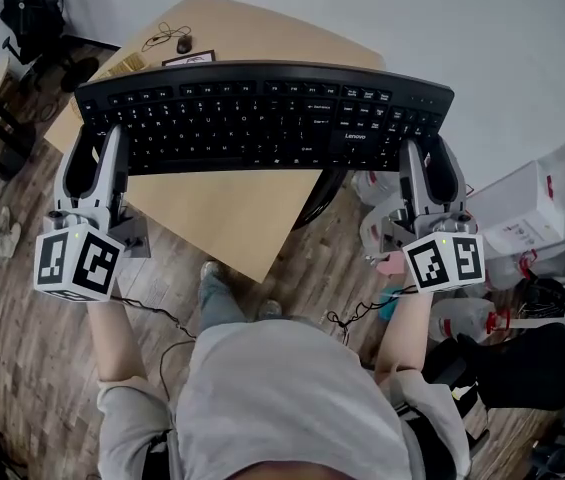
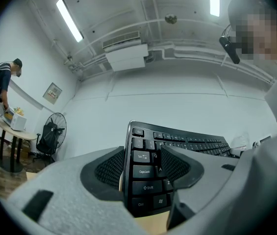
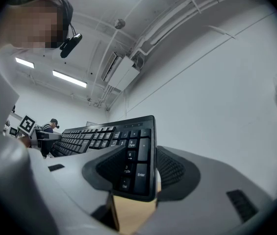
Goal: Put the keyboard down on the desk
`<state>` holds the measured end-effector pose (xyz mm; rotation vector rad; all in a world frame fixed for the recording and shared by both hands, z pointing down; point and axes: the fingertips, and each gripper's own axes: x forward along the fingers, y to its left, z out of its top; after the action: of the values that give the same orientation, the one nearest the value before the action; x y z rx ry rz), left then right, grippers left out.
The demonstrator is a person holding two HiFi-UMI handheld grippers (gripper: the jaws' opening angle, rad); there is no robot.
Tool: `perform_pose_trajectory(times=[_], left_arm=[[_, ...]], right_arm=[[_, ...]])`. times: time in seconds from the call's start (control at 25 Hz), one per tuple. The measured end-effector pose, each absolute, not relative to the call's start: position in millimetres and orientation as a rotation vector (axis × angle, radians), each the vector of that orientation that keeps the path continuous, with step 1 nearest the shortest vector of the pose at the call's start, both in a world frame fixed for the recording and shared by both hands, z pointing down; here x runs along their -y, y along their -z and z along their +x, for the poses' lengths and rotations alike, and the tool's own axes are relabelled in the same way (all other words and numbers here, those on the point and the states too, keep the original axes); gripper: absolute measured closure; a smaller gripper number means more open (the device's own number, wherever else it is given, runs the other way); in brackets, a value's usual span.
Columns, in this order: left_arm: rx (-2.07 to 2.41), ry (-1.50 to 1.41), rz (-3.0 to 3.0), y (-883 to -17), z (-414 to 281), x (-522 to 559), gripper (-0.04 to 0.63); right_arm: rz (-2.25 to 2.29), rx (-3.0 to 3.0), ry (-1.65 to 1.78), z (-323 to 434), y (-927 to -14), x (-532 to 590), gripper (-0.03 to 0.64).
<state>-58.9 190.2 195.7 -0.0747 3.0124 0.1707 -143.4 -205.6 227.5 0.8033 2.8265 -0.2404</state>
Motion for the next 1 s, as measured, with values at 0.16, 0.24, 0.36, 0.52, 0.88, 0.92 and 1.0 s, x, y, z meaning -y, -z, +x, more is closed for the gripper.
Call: perform_pose_trajectory(times=[0.16,0.24,0.36,0.52,0.88,0.92,1.0], left_arm=[[-2.978,-0.199,-0.093,-202,-61,-191,0.362],[-2.972,-0.203,-0.102,-204,-63,-191,0.362],[-2.97,-0.209,-0.127,-204,-66,-193,0.362],[-2.965,-0.218,-0.183,-204,-72,-194,0.362],[-2.947,-0.226,-0.282,-209,-84,-195,0.362],[-2.937,-0.238,-0.29,-212,-85,-195,0.362],[-2.913,-0.254,-0.297,-215,-86,-193,0.362]], right_arm=[[0.789,-2.808,0.199,-143,-224,207,0.434],[0.779,-2.806,0.193,-142,-224,206,0.433],[0.755,-2.809,0.191,-138,-224,206,0.434],[0.702,-2.815,0.187,-130,-224,208,0.434],[0.616,-2.835,0.176,-117,-227,209,0.434],[0.609,-2.832,0.161,-116,-225,210,0.433],[0.601,-2.821,0.137,-115,-223,213,0.433]])
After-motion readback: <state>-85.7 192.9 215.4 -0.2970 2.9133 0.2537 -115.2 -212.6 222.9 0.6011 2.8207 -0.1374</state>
